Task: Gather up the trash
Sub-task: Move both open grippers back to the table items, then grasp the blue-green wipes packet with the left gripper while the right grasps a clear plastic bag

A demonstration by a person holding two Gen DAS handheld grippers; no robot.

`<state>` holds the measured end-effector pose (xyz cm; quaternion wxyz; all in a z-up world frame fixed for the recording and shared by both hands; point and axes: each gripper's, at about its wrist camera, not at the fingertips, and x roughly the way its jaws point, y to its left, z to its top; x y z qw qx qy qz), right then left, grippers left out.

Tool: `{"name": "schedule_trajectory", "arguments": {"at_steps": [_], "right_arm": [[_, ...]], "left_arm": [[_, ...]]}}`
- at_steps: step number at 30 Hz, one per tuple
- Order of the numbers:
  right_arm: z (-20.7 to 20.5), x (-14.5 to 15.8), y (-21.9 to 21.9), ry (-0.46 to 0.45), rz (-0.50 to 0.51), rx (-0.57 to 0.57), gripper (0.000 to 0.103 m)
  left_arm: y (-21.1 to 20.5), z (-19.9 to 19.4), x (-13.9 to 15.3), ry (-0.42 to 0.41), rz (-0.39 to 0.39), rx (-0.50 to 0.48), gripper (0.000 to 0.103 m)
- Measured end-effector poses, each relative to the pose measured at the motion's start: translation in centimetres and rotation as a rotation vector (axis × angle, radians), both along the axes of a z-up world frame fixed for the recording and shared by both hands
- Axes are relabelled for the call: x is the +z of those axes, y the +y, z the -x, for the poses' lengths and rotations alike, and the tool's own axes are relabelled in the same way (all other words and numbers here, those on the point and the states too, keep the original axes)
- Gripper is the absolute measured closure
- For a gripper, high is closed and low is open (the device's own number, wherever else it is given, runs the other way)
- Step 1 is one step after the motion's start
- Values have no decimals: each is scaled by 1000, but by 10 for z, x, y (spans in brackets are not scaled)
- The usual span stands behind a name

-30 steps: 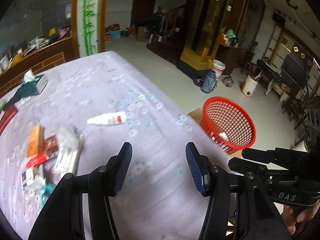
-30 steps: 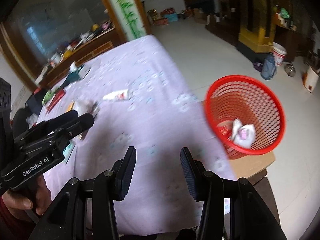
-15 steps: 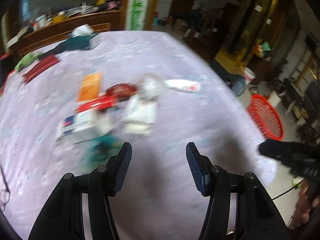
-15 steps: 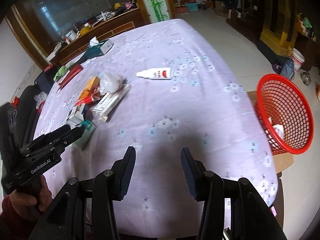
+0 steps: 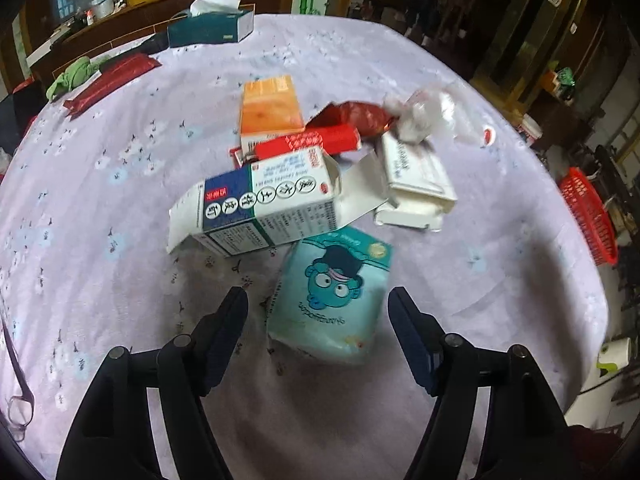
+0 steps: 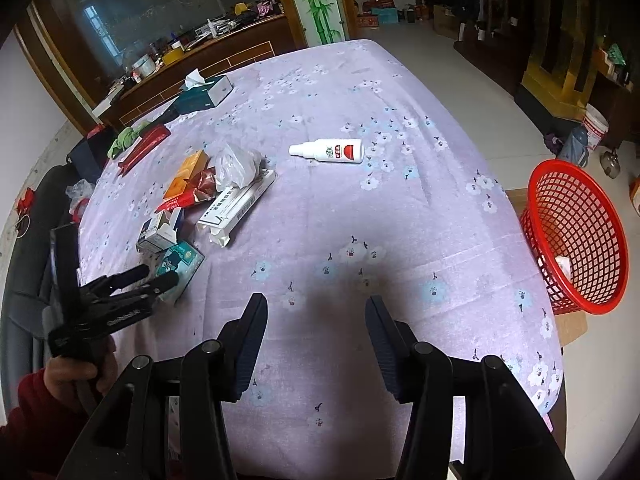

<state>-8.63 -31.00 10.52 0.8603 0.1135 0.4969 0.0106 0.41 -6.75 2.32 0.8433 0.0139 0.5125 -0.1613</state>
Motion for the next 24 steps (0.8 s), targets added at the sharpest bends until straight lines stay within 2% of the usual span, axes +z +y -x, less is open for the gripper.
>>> {"name": "schedule_trajectory", "arguments": {"at_steps": [5, 6, 8, 12, 13, 15, 19, 24], "right_arm": [[-7, 5, 1, -1, -4, -3, 48], [-9, 7, 2, -3, -4, 2, 47], [-17, 10, 7, -9, 0, 19, 45], [-42, 14, 21, -21, -23, 62, 41], [-46, 14, 24, -23, -32, 69, 41], [-64, 13, 34, -30, -37, 92, 40], [-101, 8, 52, -42, -28, 123, 39], [-149, -11, 70, -26, 0, 144, 39]], "left_arm": [[-7, -4, -12, -24, -31, -11, 32], [-7, -4, -12, -26, -27, -12, 36], [-10, -1, -11, -48, -25, -26, 54], [-12, 8, -9, -77, -42, -41, 65], [-9, 10, -6, -68, -22, -36, 69], [-4, 17, -3, -54, 8, -35, 69], [1, 37, 9, -70, 22, -52, 69], [10, 50, 26, -89, 50, -44, 69]]}}
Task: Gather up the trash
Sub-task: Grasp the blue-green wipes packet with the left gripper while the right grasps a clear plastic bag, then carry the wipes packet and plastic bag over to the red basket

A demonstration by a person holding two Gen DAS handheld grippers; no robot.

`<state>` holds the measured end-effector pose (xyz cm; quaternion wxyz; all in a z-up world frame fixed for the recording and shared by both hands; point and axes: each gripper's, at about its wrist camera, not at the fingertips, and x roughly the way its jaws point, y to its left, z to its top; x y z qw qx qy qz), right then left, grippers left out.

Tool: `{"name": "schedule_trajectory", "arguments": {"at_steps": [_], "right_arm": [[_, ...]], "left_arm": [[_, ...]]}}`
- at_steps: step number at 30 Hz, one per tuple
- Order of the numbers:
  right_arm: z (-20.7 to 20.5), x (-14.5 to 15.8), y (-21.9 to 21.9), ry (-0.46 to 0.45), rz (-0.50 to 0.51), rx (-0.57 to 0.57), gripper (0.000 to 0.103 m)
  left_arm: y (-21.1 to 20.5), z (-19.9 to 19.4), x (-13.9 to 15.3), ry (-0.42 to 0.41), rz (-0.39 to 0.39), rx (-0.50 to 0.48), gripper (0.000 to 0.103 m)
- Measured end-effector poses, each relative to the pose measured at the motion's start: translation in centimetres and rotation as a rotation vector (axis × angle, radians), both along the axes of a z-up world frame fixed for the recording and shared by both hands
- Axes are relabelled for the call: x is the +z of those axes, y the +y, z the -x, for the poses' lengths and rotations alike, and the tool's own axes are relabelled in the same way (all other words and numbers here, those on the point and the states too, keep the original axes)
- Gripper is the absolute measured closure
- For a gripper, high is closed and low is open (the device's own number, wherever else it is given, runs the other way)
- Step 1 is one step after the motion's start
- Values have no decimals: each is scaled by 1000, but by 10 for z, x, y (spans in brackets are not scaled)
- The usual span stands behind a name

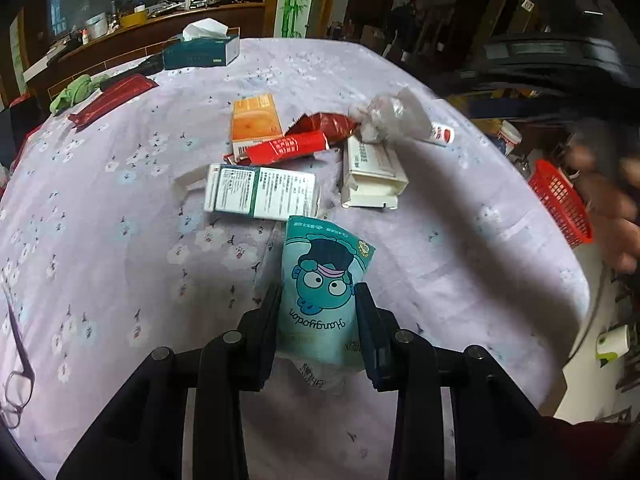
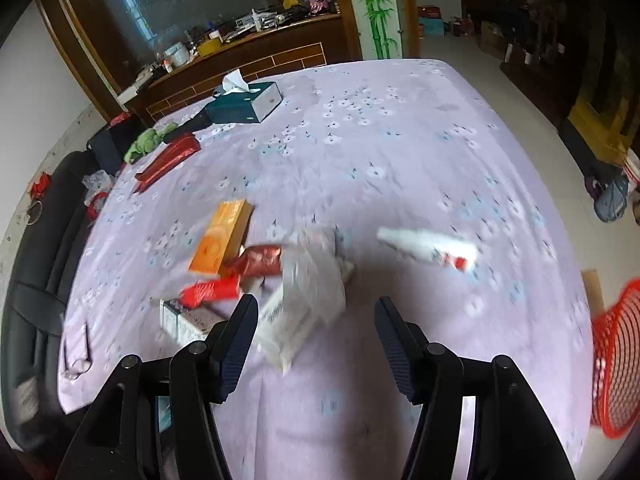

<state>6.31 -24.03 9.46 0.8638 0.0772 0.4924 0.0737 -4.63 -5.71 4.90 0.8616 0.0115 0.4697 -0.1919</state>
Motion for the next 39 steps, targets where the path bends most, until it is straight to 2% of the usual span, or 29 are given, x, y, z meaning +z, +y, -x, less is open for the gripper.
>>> {"name": "schedule_trajectory", "arguments": {"at_steps": [5, 7, 8, 11, 17, 27, 39], "right_arm": [[-34, -28, 8, 50, 18, -5, 39], [-39, -37, 8, 78, -9, 0, 53], [-39, -42, 8, 92, -17, -1, 69], [-30, -40, 5, 71, -28, -15, 74], [16, -18, -9, 3, -27, -32, 75], [124, 5, -42, -46, -36, -84, 74], [171, 12, -86, -58, -61, -182, 74]], "left_arm": [[7, 8, 12, -23, -5, 12, 69], [9, 9, 13, -21, 0, 19, 69], [9, 10, 14, -22, 0, 22, 69], [9, 10, 15, -23, 2, 26, 69], [-7, 8, 22, -37, 11, 22, 69], [-56, 6, 39, -70, 18, -27, 69], [-117, 14, 54, -98, 15, -135, 69]]}}
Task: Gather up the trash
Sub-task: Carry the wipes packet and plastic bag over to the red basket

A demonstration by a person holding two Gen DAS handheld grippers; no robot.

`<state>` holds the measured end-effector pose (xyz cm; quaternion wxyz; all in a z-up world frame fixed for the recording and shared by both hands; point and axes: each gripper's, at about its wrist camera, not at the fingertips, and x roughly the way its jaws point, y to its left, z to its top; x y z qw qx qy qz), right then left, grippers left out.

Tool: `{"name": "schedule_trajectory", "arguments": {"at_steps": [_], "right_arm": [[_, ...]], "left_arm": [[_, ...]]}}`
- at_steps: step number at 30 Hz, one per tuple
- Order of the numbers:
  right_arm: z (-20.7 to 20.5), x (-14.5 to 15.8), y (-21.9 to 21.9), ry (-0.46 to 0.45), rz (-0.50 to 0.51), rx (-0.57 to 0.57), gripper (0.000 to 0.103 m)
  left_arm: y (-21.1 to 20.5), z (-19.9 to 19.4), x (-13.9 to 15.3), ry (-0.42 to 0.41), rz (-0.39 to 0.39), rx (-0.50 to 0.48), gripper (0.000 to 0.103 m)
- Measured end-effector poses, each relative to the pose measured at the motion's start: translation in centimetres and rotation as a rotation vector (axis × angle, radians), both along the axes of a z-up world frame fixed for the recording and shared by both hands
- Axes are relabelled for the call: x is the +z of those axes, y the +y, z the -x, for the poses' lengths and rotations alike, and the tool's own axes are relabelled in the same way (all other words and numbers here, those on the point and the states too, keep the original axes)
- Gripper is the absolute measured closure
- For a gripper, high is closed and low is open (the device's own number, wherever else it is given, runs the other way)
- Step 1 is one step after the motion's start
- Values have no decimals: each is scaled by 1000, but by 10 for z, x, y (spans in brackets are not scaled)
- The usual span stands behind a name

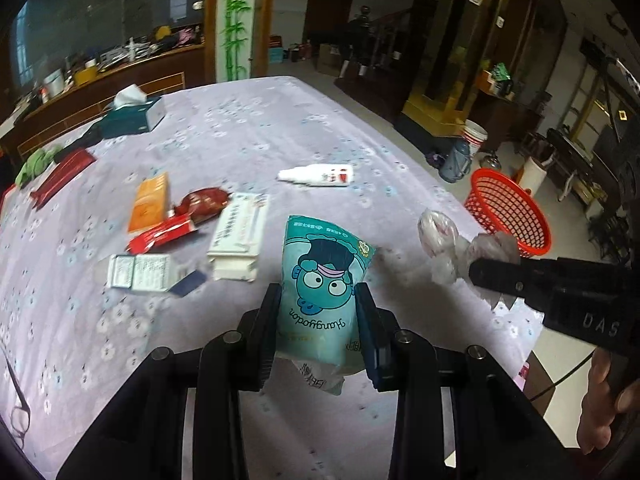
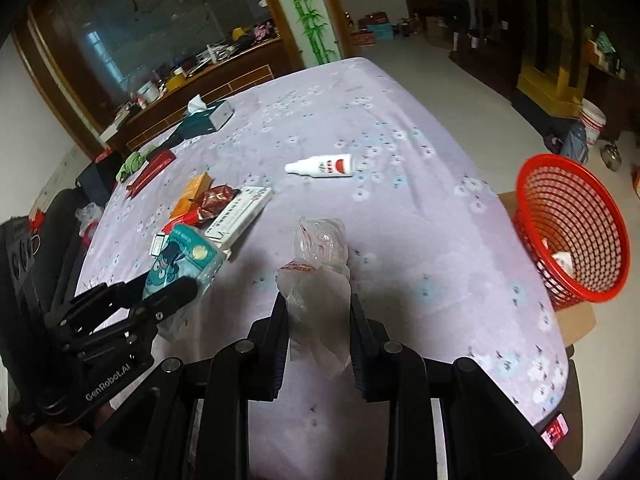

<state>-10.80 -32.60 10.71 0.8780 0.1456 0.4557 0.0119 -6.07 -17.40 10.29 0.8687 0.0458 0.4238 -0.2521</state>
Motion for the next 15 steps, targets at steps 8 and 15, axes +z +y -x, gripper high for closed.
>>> {"name": "schedule_trajectory", "arguments": {"at_steps": [8, 15], "right_arm": [[16, 6, -25, -20, -9, -49, 74], [22, 10, -35, -33, -7, -61, 74]], "left_arm": [[-31, 6, 6, -14, -10, -55, 69], [-42, 8, 10, -23, -6, -66, 69]]}}
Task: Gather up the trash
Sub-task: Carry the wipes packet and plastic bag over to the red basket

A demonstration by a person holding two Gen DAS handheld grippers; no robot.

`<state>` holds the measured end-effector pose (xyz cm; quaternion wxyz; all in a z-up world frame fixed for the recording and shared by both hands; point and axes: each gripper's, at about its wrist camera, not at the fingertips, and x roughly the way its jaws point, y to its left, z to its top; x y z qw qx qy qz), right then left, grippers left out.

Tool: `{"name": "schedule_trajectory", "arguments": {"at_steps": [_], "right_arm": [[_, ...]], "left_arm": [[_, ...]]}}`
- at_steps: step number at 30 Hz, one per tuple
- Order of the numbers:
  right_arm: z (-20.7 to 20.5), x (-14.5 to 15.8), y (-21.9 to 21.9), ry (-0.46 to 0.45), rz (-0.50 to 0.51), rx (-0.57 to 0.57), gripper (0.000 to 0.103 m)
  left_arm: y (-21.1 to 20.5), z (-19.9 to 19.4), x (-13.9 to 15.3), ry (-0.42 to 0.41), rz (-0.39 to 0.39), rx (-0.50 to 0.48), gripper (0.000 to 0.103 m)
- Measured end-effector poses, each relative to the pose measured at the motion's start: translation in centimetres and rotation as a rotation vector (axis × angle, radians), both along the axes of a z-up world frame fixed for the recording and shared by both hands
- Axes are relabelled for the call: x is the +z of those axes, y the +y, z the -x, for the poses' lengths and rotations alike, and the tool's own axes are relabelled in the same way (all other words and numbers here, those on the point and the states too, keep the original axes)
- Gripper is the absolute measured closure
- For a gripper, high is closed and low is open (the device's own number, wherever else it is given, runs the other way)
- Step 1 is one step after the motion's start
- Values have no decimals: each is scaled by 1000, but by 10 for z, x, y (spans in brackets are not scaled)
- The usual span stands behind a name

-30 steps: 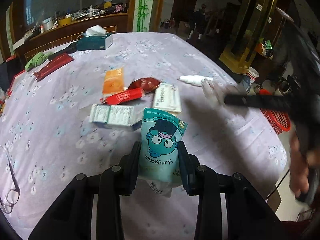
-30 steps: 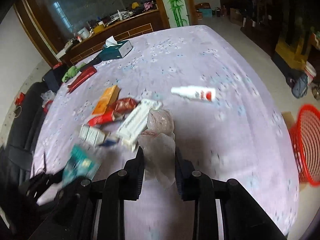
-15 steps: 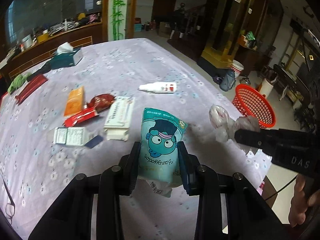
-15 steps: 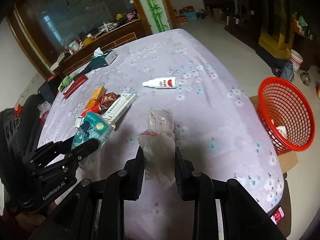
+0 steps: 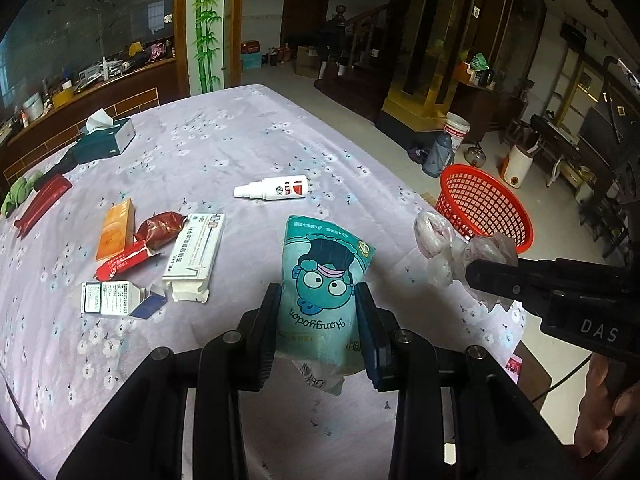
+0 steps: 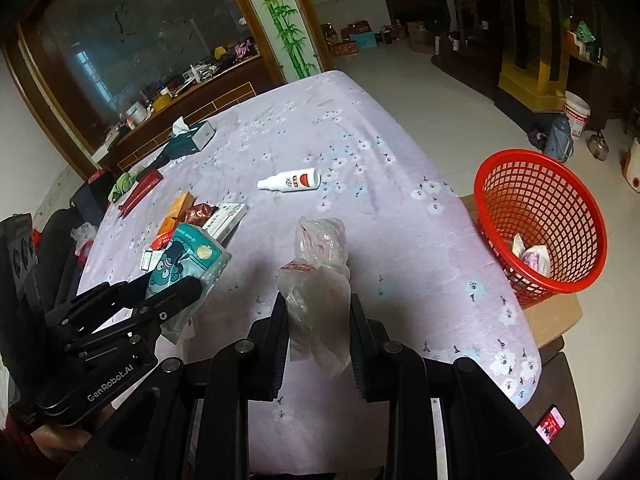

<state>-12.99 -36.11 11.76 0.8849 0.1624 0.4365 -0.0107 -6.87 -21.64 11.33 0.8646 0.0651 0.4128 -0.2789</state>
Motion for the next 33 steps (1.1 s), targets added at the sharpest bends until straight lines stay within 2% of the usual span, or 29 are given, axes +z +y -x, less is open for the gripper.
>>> {"name": "schedule_trajectory", "arguments": {"at_steps": [33], "right_arm": [[21, 4, -61, -29, -53, -126, 74]], "left_arm": [[-63, 1, 6, -15, -33, -118, 69]]}}
